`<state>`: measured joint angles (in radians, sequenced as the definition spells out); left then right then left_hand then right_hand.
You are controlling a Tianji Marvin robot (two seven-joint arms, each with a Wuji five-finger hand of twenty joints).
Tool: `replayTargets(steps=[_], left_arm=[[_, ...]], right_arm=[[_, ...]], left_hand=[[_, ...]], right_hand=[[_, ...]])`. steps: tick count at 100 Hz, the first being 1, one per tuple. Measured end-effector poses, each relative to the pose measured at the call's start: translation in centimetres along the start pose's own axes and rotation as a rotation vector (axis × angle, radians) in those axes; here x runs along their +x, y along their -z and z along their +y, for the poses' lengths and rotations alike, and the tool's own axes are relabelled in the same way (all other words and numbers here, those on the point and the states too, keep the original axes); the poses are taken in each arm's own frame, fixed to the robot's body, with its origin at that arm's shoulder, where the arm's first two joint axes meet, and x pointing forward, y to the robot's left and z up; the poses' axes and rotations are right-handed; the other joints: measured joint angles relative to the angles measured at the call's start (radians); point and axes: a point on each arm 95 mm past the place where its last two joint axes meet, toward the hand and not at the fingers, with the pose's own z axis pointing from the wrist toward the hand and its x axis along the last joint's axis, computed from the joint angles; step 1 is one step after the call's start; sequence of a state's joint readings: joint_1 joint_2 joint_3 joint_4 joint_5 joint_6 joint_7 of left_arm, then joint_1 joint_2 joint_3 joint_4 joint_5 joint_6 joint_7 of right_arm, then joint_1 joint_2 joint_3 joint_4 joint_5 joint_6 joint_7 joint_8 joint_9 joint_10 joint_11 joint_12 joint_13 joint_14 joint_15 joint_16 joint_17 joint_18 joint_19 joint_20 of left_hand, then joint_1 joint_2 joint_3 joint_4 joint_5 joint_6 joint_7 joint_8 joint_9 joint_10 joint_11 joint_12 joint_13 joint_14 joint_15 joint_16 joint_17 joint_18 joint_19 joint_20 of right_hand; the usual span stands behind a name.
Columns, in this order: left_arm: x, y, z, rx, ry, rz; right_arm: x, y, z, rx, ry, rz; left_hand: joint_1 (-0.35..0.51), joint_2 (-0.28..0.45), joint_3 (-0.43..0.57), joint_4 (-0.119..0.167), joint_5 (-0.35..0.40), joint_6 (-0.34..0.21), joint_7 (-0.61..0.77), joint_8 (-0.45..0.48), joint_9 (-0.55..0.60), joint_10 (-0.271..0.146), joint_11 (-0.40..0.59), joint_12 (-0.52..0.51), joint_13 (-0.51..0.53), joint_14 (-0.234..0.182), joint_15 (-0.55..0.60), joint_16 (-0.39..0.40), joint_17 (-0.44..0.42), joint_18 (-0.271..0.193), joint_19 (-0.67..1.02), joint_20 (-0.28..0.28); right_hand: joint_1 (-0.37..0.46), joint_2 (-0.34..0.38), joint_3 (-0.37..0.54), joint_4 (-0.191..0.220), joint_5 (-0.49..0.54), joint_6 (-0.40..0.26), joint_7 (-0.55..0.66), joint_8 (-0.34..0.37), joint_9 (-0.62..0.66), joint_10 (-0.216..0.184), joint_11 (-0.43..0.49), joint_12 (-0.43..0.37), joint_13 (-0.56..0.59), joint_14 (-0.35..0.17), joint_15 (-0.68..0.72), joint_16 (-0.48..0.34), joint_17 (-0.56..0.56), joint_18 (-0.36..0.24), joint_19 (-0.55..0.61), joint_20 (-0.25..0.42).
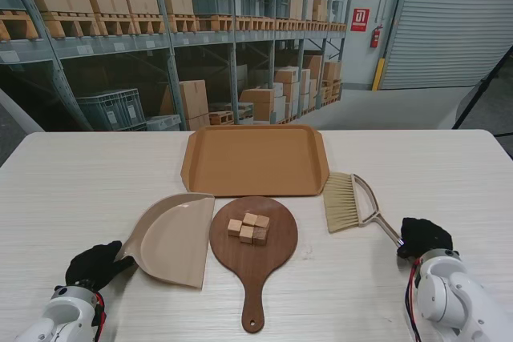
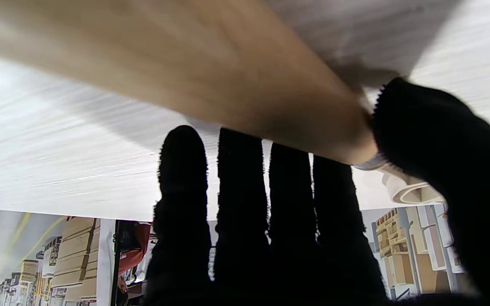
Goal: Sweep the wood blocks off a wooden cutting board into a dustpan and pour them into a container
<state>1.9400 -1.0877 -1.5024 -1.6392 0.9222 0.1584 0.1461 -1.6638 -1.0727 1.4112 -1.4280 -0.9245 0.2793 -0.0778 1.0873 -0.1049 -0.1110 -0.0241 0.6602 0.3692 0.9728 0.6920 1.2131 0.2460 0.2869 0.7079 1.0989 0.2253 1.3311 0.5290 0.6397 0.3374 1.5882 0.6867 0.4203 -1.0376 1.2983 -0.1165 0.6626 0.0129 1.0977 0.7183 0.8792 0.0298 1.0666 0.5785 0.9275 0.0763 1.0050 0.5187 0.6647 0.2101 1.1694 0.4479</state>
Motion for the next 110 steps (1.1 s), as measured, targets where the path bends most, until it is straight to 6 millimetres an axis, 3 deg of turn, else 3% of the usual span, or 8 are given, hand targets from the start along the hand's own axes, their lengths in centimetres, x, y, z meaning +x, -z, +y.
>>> replayTargets(steps=[18,50,73,96,107,110], left_arm=[[0.0,0.0,0.0,0.0,0.0,0.0],[0.0,0.0,0.0,-0.001,0.001,0.0],[0.0,-0.1,0.0,-0.002,0.001,0.001],[0.0,-0.1,0.0,-0.003,0.001,0.002],[0.0,-0.1,0.0,-0.004,0.002,0.002],[0.0,-0.1,0.0,-0.004,0.002,0.002]], right_arm=[[0.2,-0.7,-0.1,0.012,0.017,0.001],[0.3,-1.8,0.2,0.027,0.031,-0.015],[0.4,-2.6,0.4,0.012,0.034,-0.027],[0.4,-3.0,0.5,-0.002,0.03,-0.041],[0.4,-3.1,0.5,-0.006,0.019,-0.052],[0.3,-3.1,0.5,-0.006,0.017,-0.055]], left_hand=[[0.0,0.0,0.0,0.0,0.0,0.0,0.0,0.0,0.0,0.0,0.0,0.0,0.0,0.0,0.0,0.0,0.0,0.0,0.0,0.0],[0.0,0.0,0.0,0.0,0.0,0.0,0.0,0.0,0.0,0.0,0.001,0.0,0.0,0.0,0.0,0.0,0.0,0.0,0.0,0.0],[0.0,0.0,0.0,0.0,0.0,0.0,0.0,0.0,0.0,0.0,0.002,0.01,0.0,0.0,0.0,0.0,0.0,0.0,0.0,0.0],[0.0,0.0,0.0,0.0,0.001,0.0,0.0,0.0,0.0,0.0,0.008,0.011,0.0,0.0,0.0,0.0,0.0,0.0,0.0,0.0],[0.0,0.0,0.0,0.0,0.001,0.0,0.001,0.0,0.0,0.0,0.012,0.012,0.0,0.0,0.0,0.0,0.0,0.0,0.0,0.0],[0.0,0.0,0.0,0.0,0.001,0.0,0.001,0.0,0.0,0.0,0.014,0.012,0.0,0.0,0.0,0.0,0.0,0.0,0.0,0.0]], right_hand=[[-0.025,-0.01,0.044,-0.013,0.0,-0.009,0.035,-0.024,0.0,0.0,0.002,-0.011,0.035,0.002,0.039,0.015,0.024,-0.001,0.0,-0.009],[-0.081,0.011,0.067,-0.016,0.035,-0.014,0.071,0.005,0.043,-0.001,0.018,-0.001,0.079,0.002,0.042,0.012,0.055,-0.002,0.0,-0.011],[-0.085,-0.13,0.109,-0.113,0.141,-0.085,0.098,-0.145,0.219,-0.009,-0.091,-0.04,0.211,0.001,-0.05,-0.039,0.167,-0.002,0.013,-0.011],[-0.086,-0.209,0.101,-0.125,0.278,-0.121,0.066,-0.236,0.381,-0.035,-0.204,-0.097,0.328,0.001,-0.125,-0.116,0.279,-0.003,0.071,-0.011],[-0.086,-0.232,0.094,-0.126,0.319,-0.125,0.043,-0.239,0.428,-0.05,-0.215,-0.099,0.328,0.001,-0.123,-0.116,0.314,-0.003,0.094,-0.013],[-0.087,-0.233,0.092,-0.126,0.328,-0.126,0.028,-0.217,0.434,-0.055,-0.213,-0.091,0.328,-0.001,-0.107,-0.127,0.319,-0.003,0.111,-0.05]])
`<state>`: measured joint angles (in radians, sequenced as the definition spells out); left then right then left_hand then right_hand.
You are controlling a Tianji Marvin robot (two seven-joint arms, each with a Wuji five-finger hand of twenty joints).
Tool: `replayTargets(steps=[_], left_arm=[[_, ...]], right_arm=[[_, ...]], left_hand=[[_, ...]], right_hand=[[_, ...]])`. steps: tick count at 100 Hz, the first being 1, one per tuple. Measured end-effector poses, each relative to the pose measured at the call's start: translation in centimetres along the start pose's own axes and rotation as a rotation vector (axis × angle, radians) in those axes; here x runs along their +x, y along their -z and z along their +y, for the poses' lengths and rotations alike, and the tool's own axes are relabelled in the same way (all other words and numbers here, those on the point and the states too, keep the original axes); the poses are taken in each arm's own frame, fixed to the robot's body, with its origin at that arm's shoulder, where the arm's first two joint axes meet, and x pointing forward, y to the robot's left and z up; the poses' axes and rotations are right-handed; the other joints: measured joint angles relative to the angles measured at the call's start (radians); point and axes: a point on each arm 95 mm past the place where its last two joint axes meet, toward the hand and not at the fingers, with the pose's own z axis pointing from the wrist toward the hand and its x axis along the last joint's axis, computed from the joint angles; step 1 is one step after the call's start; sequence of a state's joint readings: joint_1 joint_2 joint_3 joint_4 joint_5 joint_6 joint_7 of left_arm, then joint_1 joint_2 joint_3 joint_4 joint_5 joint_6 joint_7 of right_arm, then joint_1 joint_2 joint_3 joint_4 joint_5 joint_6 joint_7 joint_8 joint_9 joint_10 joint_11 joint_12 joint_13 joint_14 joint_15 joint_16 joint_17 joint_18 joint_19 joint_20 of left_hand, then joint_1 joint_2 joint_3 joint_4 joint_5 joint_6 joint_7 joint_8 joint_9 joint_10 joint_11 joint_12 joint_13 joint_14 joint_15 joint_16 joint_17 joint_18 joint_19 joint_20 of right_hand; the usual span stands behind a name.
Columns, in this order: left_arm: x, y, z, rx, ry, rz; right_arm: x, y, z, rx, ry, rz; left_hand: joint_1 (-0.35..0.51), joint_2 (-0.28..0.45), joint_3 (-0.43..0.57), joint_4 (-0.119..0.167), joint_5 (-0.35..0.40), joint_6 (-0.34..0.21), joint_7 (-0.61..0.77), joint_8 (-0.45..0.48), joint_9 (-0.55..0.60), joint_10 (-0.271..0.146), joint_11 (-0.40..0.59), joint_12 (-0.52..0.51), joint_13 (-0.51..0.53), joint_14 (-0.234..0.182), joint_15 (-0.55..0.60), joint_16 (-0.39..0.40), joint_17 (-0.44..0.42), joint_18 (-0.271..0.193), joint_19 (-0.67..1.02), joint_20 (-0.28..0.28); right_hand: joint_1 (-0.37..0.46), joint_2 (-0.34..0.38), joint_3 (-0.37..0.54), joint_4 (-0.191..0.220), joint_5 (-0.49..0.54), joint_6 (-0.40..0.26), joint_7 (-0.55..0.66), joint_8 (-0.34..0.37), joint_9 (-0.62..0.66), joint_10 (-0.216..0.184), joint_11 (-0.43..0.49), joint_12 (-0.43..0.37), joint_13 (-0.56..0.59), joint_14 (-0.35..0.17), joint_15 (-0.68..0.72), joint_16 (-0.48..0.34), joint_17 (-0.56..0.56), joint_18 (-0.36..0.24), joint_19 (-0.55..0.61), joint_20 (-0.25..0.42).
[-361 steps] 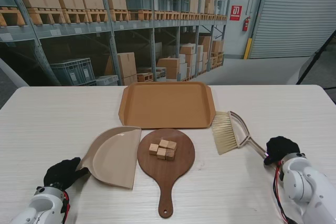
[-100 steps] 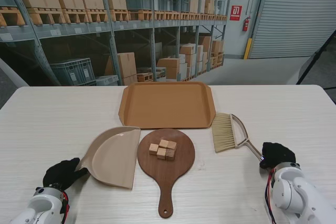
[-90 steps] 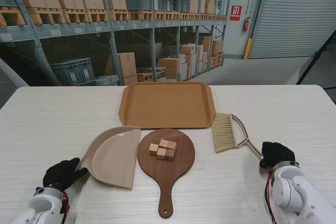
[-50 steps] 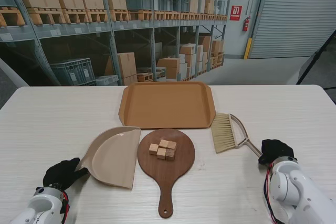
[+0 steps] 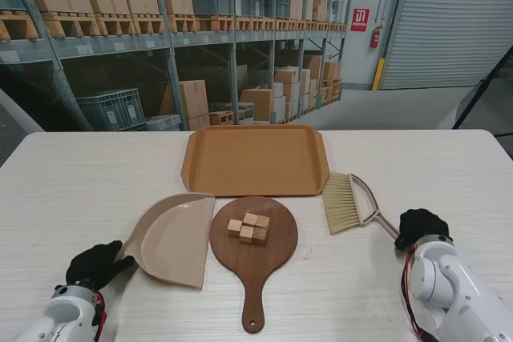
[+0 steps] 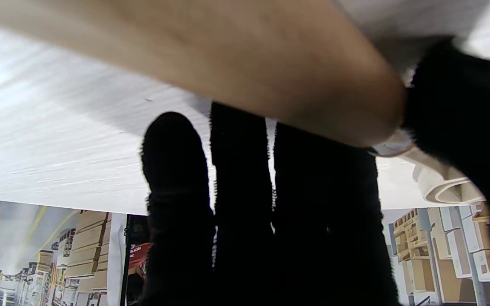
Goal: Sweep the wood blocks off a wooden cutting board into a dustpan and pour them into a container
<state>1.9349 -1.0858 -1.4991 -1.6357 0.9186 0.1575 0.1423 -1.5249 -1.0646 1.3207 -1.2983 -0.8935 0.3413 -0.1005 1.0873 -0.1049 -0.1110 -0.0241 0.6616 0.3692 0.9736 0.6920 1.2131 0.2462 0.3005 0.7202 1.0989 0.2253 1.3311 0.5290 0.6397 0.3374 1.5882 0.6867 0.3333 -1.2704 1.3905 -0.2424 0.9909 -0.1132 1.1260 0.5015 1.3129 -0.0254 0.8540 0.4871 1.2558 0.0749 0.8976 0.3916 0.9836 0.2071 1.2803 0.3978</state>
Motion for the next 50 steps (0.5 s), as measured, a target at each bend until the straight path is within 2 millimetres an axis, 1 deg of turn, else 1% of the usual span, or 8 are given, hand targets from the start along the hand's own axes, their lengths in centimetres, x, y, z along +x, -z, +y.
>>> replayTargets(steps=[6,13,15,24,32,37,46,50], left_arm=[[0.0,-0.02,0.0,0.0,0.0,0.0],[0.0,-0.03,0.0,0.0,0.0,0.001],[0.0,-0.03,0.0,0.0,0.0,0.001],[-0.01,-0.04,0.0,0.0,0.0,0.001],[-0.01,-0.04,0.01,0.0,0.0,0.001],[-0.01,-0.04,0.01,0.0,0.0,0.001],[-0.01,-0.05,0.01,0.0,0.001,0.001],[-0.01,-0.05,0.01,0.0,0.001,0.001]], right_arm=[[-0.07,0.0,-0.02,0.002,-0.007,-0.011],[-0.2,0.01,-0.06,0.009,-0.024,-0.03],[-0.23,0.01,-0.07,0.012,-0.029,-0.036],[-0.4,0.04,-0.08,0.028,-0.043,-0.054],[-0.51,0.06,-0.09,0.036,-0.046,-0.062],[-0.6,0.09,-0.15,0.039,-0.045,-0.066],[-0.71,0.14,-0.28,0.044,-0.044,-0.07],[-0.76,0.14,-0.29,0.047,-0.045,-0.071]], left_hand=[[0.0,0.0,0.0,0.0,0.004,0.0,0.0,0.0,0.0,0.0,0.003,0.001,0.0,0.0,0.0,0.0,0.0,0.0,0.0,0.0],[0.0,0.0,0.0,0.0,0.004,0.0,0.0,0.0,0.0,0.0,0.006,0.001,0.0,0.0,0.0,0.0,0.0,0.0,0.0,0.0],[0.0,0.0,0.0,0.0,0.004,0.0,0.0,0.0,0.0,0.0,0.006,0.001,0.0,0.0,0.0,0.0,0.0,0.0,0.0,0.0],[0.0,0.0,0.0,0.0,0.004,0.0,0.0,0.0,0.0,0.001,0.007,0.001,0.0,0.0,0.0,0.0,0.0,0.0,0.0,0.0],[0.0,0.0,0.0,0.0,0.004,0.0,0.0,0.0,0.0,0.001,0.008,0.001,0.0,0.0,0.0,0.0,0.0,0.0,0.0,0.0],[0.0,0.0,0.0,0.0,0.004,0.0,0.0,0.0,0.0,0.001,0.008,0.001,0.0,0.0,0.0,0.0,0.0,0.0,0.0,0.0],[0.0,0.0,0.0,0.0,0.005,0.0,0.0,0.0,0.0,0.001,0.009,0.001,0.0,0.0,0.0,0.0,0.0,0.0,0.0,0.0],[0.0,0.0,0.0,0.0,0.005,0.0,0.0,0.0,0.0,0.001,0.01,0.001,0.0,0.0,0.0,0.0,0.0,0.0,0.0,0.0]], right_hand=[[-0.01,0.0,-0.001,0.001,0.001,-0.016,-0.026,0.069,0.0,-0.016,0.027,0.038,0.0,-0.007,0.048,-0.002,0.003,0.0,0.046,-0.092],[-0.02,0.003,-0.002,0.001,0.011,-0.028,-0.048,0.138,0.001,-0.021,0.067,0.071,0.0,-0.011,0.105,-0.002,0.004,0.003,0.093,-0.162],[-0.023,0.008,-0.003,0.001,0.011,-0.029,-0.049,0.154,0.01,-0.021,0.076,0.08,0.0,-0.012,0.118,0.0,0.004,0.005,0.105,-0.172],[-0.04,0.035,-0.007,0.002,0.011,-0.032,-0.052,0.225,0.01,-0.021,0.113,0.114,0.0,-0.014,0.157,0.001,0.004,0.01,0.14,-0.196],[-0.055,0.064,-0.017,0.002,0.019,-0.032,-0.053,0.264,0.011,-0.031,0.15,0.138,0.0,-0.024,0.199,0.002,0.004,0.016,0.166,-0.2],[-0.076,0.104,-0.027,0.003,0.027,-0.033,-0.054,0.292,0.024,-0.042,0.17,0.152,0.0,-0.036,0.231,0.014,0.007,0.018,0.184,-0.209],[-0.111,0.19,-0.052,0.012,0.038,-0.033,-0.056,0.338,0.038,-0.045,0.192,0.175,0.0,-0.046,0.262,0.033,0.013,0.019,0.204,-0.21],[-0.114,0.202,-0.065,0.016,0.051,-0.031,-0.056,0.351,0.046,-0.046,0.201,0.192,0.0,-0.047,0.275,0.038,0.013,0.02,0.215,-0.22]])
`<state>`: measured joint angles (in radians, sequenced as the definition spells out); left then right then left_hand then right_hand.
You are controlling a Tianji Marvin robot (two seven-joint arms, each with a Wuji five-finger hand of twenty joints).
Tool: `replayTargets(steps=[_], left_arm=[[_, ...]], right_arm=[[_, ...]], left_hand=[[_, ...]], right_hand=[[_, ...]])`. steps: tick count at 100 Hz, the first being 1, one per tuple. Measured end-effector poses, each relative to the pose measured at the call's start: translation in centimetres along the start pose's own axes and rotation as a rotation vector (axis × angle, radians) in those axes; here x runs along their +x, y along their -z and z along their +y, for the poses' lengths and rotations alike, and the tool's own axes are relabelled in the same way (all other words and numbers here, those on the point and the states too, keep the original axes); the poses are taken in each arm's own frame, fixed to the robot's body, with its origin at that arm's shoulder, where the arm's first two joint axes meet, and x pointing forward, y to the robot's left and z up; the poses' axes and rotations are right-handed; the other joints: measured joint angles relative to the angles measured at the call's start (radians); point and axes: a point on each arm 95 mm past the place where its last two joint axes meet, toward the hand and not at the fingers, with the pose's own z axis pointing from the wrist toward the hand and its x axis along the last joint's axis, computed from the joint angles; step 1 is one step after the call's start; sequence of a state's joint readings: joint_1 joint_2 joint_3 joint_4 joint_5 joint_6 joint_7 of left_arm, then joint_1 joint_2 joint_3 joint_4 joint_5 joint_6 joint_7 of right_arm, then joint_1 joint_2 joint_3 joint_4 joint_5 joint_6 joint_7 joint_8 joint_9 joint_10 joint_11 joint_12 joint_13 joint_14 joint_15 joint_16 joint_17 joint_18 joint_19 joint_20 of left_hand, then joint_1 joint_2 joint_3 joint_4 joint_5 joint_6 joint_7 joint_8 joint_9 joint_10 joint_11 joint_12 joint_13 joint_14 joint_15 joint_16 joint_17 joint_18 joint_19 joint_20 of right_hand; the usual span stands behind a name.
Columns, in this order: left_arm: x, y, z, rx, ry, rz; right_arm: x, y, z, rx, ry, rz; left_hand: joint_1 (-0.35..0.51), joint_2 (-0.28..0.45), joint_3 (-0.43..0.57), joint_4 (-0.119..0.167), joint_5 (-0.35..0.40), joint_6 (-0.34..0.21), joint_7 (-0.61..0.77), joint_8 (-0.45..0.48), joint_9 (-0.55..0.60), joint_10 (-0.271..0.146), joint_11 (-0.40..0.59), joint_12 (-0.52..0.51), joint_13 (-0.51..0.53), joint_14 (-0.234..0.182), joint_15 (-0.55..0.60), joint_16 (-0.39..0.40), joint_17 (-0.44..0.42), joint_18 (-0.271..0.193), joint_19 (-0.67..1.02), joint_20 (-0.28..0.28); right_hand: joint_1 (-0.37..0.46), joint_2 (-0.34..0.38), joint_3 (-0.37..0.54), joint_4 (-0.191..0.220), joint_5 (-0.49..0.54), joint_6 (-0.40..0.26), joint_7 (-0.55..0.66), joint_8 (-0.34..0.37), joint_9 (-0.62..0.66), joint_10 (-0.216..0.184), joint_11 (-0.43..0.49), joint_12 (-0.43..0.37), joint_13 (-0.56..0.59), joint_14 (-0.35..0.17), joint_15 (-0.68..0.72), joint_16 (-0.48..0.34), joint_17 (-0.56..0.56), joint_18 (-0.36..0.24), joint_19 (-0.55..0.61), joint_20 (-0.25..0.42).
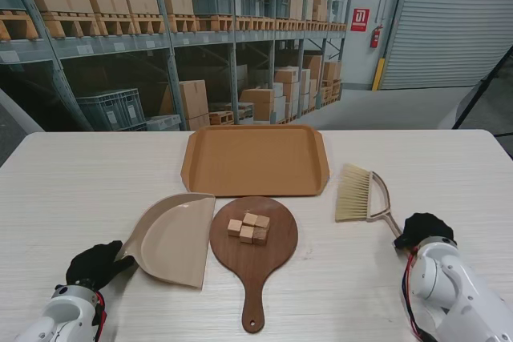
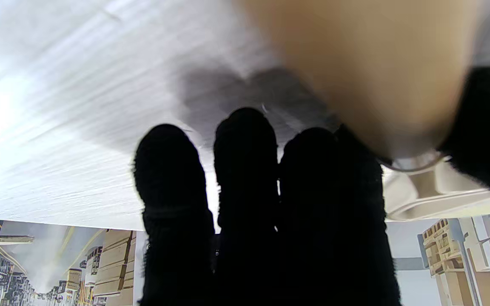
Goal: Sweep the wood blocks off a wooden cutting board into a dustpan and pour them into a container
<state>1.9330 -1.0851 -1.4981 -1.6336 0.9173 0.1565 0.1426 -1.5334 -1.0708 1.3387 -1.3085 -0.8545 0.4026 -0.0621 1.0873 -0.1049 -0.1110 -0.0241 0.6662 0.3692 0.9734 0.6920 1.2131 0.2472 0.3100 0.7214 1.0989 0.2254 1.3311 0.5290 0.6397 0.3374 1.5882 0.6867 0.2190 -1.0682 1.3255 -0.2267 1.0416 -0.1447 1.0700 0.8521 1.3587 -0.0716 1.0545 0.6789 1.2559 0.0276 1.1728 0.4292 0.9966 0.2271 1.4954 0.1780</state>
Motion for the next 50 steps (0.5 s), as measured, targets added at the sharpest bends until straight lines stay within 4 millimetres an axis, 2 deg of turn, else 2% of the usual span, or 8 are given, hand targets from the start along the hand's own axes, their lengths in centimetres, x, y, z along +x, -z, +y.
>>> replayTargets(steps=[2,4,5,6,7,13,17,50], left_arm=[[0.0,0.0,0.0,0.0,0.0,0.0],[0.0,0.0,0.0,0.0,0.0,0.0],[0.0,0.0,0.0,0.0,0.0,0.0],[0.0,0.0,0.0,0.0,0.0,0.0],[0.0,0.0,0.0,0.0,0.0,0.0],[0.0,0.0,0.0,0.0,0.0,0.0],[-0.01,0.0,0.0,0.0,0.0,0.0],[-0.02,-0.01,-0.01,0.0,0.001,0.0]], right_arm=[[-0.03,-0.01,0.01,0.002,-0.001,-0.001],[-0.06,-0.02,0.03,0.004,-0.001,-0.001],[-0.08,-0.03,0.04,0.006,-0.001,-0.002],[-0.09,-0.04,0.04,0.007,-0.001,-0.002],[-0.11,-0.04,0.04,0.009,-0.001,-0.002],[-0.15,-0.04,0.04,0.016,0.001,-0.002],[-0.19,-0.04,0.04,0.02,0.002,-0.003],[-0.54,-0.02,0.23,0.04,0.008,-0.013]], left_hand=[[0.0,0.0,0.0,0.0,0.0,0.0,0.0,0.0,0.0,0.0,0.0,0.0,0.0,0.0,0.0,0.0,0.0,0.0,0.0,0.0],[0.0,0.0,0.0,0.0,0.0,0.0,0.0,0.0,0.0,0.0,0.001,0.0,0.0,0.0,0.0,0.0,0.0,0.0,0.0,0.0],[0.0,0.0,0.0,0.0,0.0,0.0,0.0,0.0,0.0,0.0,0.001,0.0,0.0,0.0,0.0,0.0,0.0,0.0,0.0,0.0],[0.0,0.0,0.0,0.0,0.0,0.0,0.0,0.0,0.0,0.0,0.001,0.0,0.0,0.0,0.0,0.0,0.0,0.0,0.0,0.0],[0.0,0.0,0.0,0.0,0.0,0.0,0.0,0.0,0.0,0.0,0.001,0.0,0.0,0.0,0.0,0.0,0.0,0.0,0.0,0.0],[0.0,0.0,0.0,0.0,0.0,0.0,0.0,0.0,0.0,0.0,0.001,0.0,0.0,0.0,0.0,0.0,0.0,0.0,0.0,0.0],[0.0,0.0,0.0,0.0,0.0,0.0,0.0,0.0,0.0,0.0,0.002,0.0,0.0,0.0,0.0,0.0,0.0,0.0,0.0,0.0],[0.0,0.0,0.0,0.0,0.0,0.0,0.0,0.0,0.0,0.0,0.002,0.001,0.0,0.0,0.0,0.0,0.0,0.0,0.0,0.0]], right_hand=[[-0.001,0.001,-0.008,0.006,0.003,0.001,0.0,0.006,0.001,0.0,0.001,0.007,0.0,0.0,0.009,0.0,0.0,0.001,0.002,-0.001],[-0.01,0.001,-0.018,0.048,0.012,0.003,0.001,0.012,0.004,0.0,0.002,0.013,0.0,0.0,0.01,0.0,0.0,0.003,0.003,-0.003],[-0.021,0.001,-0.037,0.115,0.025,0.003,0.005,0.018,0.012,0.0,0.005,0.017,0.0,0.0,0.014,0.0,0.0,0.008,0.004,-0.005],[-0.026,0.001,-0.042,0.141,0.027,0.003,0.008,0.025,0.012,0.0,0.005,0.018,0.0,0.0,0.018,0.0,0.0,0.011,0.005,-0.008],[-0.038,0.001,-0.053,0.2,0.037,0.003,0.021,0.027,0.014,0.0,0.008,0.022,0.0,0.0,0.021,0.0,0.0,0.015,0.011,-0.013],[-0.05,0.001,-0.078,0.284,0.062,0.004,0.038,0.047,0.019,0.002,0.023,0.033,0.0,0.0,0.024,0.0,0.0,0.024,0.013,-0.015],[-0.059,0.001,-0.08,0.301,0.076,0.005,0.047,0.055,0.028,0.004,0.029,0.037,0.0,0.0,0.034,0.0,0.0,0.03,0.014,-0.024],[-0.06,-0.073,-0.065,0.303,0.102,0.005,0.048,0.068,0.029,0.006,0.059,0.055,0.0,0.0,0.073,0.0,0.002,0.06,0.045,-0.052]])
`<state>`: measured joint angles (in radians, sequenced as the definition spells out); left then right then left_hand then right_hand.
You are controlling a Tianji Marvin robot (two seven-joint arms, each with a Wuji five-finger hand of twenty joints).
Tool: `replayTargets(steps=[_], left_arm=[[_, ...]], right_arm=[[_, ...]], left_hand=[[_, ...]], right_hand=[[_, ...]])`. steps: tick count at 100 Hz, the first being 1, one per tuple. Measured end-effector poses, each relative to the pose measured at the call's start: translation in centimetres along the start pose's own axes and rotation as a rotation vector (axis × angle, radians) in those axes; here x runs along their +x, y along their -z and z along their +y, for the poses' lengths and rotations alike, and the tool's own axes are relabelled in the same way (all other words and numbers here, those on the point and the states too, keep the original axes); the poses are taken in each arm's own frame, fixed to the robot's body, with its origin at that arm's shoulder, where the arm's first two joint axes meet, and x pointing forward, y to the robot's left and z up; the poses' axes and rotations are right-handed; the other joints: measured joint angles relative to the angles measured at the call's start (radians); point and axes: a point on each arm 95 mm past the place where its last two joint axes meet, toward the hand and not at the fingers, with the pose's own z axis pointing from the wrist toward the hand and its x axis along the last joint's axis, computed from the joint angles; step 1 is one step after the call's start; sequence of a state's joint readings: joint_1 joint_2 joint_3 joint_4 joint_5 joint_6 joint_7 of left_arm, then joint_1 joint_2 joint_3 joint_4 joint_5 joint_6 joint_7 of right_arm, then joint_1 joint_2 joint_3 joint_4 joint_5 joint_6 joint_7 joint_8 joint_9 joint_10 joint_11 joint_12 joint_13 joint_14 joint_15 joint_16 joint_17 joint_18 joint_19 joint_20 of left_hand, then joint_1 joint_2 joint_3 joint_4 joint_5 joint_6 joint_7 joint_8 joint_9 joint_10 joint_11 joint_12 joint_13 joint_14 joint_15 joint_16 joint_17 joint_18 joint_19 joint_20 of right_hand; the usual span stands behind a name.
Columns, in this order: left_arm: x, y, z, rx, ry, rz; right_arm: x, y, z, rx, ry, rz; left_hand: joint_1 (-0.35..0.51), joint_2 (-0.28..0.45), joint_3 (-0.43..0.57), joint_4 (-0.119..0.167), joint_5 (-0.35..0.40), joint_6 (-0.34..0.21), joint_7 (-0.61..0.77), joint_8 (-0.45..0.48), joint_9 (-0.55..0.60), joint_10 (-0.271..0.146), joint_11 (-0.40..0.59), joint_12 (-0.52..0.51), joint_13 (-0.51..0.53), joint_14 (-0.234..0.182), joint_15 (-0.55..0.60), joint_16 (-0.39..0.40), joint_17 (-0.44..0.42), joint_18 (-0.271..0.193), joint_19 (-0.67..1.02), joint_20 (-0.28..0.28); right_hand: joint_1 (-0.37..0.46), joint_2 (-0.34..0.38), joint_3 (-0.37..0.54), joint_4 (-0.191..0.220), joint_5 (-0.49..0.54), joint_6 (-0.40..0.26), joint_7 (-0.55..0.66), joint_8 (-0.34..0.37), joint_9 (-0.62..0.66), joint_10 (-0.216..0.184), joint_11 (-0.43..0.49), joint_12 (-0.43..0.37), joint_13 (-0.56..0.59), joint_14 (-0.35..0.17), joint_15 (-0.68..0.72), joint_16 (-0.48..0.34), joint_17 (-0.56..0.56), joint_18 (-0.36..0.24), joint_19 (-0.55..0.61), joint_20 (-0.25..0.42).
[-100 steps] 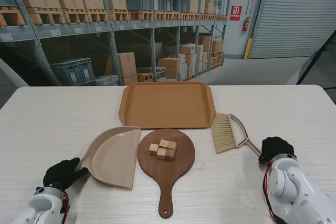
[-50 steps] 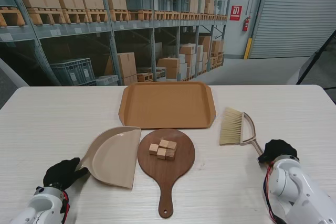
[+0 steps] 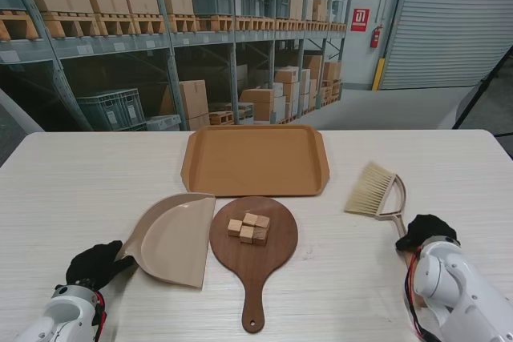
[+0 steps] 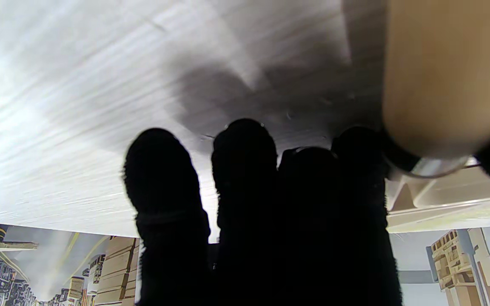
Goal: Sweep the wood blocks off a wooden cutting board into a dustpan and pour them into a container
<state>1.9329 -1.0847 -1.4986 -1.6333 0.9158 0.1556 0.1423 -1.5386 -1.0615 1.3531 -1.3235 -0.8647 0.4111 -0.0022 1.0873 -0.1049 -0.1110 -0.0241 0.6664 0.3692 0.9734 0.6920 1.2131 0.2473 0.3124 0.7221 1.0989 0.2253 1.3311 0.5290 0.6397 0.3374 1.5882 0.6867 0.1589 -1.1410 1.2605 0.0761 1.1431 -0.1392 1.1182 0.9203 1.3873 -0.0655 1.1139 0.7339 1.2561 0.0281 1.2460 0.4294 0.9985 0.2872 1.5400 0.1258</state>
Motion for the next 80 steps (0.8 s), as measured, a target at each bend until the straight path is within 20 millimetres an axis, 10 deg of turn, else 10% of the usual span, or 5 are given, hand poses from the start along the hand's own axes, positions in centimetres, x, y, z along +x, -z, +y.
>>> replayTargets(steps=[52,80], left_arm=[[0.0,-0.1,0.0,-0.002,0.002,0.001],[0.1,-0.2,0.0,-0.007,0.005,0.004]], right_arm=[[-1.1,-0.3,0.5,-0.015,0.115,0.225],[-2.1,-1.6,1.7,-0.029,0.268,0.313]], left_hand=[[0.0,0.0,0.0,0.0,0.001,0.0,0.001,0.0,0.0,0.0,0.016,0.008,0.0,0.0,0.0,0.0,0.0,0.0,0.0,0.0],[0.0,0.0,0.0,0.0,0.004,0.0,0.001,0.0,0.0,0.001,0.034,0.008,0.0,0.0,-0.002,0.0,0.0,0.0,0.0,0.0]], right_hand=[[0.043,-0.051,0.032,-0.108,0.056,-0.05,0.123,0.082,0.001,-0.006,0.045,0.011,0.0,0.001,0.013,0.0,0.002,0.005,0.009,-0.001],[0.044,-0.027,0.025,-0.169,0.09,-0.112,0.127,0.077,-0.008,-0.03,-0.076,0.011,0.0,-0.008,-0.158,-0.013,-0.084,0.003,-0.009,0.001]])
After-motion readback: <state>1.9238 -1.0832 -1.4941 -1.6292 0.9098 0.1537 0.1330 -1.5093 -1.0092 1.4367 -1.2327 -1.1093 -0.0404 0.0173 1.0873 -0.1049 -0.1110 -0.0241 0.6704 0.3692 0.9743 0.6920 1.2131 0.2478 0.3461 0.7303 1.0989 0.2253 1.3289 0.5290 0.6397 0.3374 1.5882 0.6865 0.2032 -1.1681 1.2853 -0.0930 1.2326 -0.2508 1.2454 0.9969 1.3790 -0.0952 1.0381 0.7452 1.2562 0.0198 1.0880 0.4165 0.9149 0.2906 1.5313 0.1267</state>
